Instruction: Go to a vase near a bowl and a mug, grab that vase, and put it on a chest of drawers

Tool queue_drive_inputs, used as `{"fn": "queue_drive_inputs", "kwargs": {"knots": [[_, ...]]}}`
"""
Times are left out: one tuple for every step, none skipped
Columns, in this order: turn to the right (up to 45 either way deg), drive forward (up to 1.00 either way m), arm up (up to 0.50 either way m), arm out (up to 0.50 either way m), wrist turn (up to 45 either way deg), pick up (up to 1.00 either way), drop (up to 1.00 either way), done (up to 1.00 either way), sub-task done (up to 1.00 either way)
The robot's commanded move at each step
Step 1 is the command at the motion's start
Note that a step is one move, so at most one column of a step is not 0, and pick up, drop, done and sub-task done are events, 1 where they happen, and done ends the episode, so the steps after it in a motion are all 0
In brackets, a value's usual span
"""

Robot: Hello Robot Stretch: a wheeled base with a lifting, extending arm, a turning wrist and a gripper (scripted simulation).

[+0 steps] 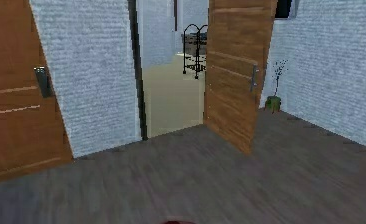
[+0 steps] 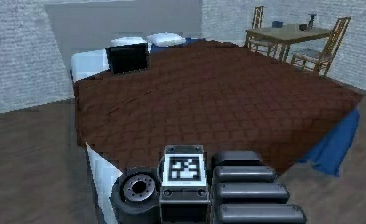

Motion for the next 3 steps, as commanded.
{"fn": "queue_drive_inputs", "kwargs": {"knots": [[33.0,0.00,0.00,0.00,0.0,0.00,0.00,0.00,0.00],[0.0,0.30,0.00,0.00,0.0,0.00,0.00,0.00,0.00],[-39.0,0.00,0.00,0.00,0.0,0.00,0.00,0.00,0.00]]}}
